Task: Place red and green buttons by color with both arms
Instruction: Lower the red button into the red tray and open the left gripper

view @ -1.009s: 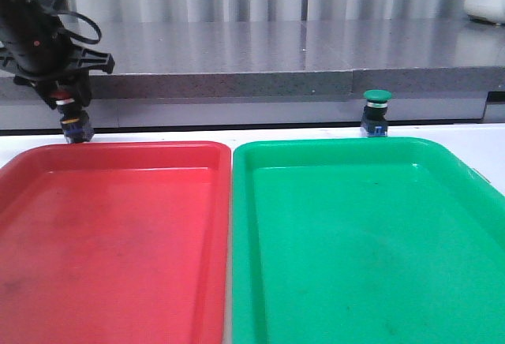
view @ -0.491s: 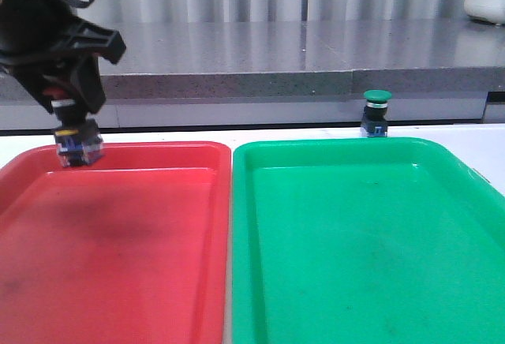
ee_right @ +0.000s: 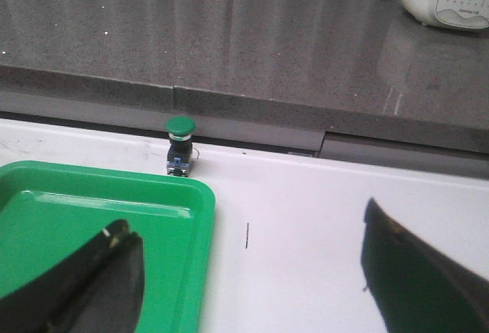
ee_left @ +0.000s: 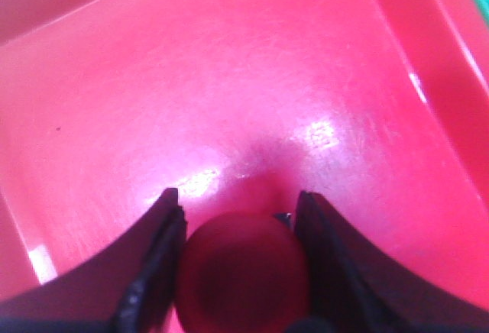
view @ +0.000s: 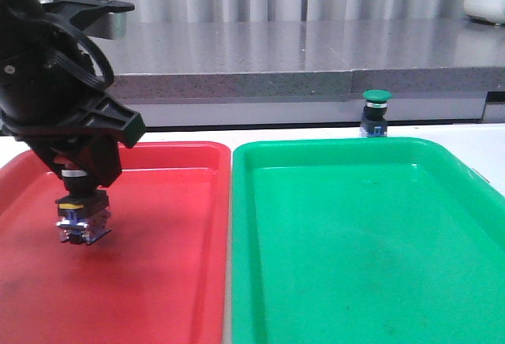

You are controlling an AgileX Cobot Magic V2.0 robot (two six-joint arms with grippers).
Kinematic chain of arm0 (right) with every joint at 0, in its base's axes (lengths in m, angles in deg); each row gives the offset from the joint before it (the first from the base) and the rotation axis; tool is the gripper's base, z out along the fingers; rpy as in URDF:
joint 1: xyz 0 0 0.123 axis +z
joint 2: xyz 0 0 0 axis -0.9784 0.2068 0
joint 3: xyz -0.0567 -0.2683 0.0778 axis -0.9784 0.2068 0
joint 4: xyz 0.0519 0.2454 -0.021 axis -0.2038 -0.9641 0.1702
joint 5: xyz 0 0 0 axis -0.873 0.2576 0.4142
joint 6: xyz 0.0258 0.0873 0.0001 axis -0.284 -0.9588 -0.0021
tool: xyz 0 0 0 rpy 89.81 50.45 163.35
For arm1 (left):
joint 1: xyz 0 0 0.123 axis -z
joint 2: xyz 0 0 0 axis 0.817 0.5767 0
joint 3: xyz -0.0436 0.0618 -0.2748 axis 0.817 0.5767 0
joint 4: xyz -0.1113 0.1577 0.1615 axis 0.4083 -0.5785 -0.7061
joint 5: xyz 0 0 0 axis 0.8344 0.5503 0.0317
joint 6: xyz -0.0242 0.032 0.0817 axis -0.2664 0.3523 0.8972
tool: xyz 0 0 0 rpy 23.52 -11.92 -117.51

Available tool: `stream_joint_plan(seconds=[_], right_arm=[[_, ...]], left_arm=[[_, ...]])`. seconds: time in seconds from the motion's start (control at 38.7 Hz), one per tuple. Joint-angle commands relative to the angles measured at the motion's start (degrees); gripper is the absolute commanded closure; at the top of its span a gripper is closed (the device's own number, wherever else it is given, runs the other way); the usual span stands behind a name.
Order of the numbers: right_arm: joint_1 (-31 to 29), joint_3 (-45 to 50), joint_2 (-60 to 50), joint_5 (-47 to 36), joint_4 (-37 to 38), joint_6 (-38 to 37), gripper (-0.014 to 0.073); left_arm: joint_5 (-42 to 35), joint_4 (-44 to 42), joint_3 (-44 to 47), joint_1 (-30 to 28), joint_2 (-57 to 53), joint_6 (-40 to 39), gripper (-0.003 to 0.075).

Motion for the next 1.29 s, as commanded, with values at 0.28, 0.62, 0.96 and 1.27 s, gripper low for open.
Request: stream_joint_plan(seconds=[0.28,0.62,0.96,1.27], right_arm=[[-0.4,-2.0,0.7,-4.3,-0.1,0.2,-0.0008],[-0.4,-2.0,0.7,-4.3,-0.1,0.2,-0.0008],[-0.4,-2.0,0.7,-4.3,-0.1,0.2,-0.0008],[-0.4,-2.0,0.7,-4.3,-0.1,0.2,-0.0008]], left_arm=[[-5.8,-1.3,0.2,0.4,-2.8,-2.2,0.0739],[-4.9,-1.3,0.2,0.4,-2.8,-2.3,0.0676],[-3.6,-1.2,0.2,0.4,-2.8,-2.3,0.0496],[-3.0,0.2,0.2,0.4,-2.8,-2.3,0.026]])
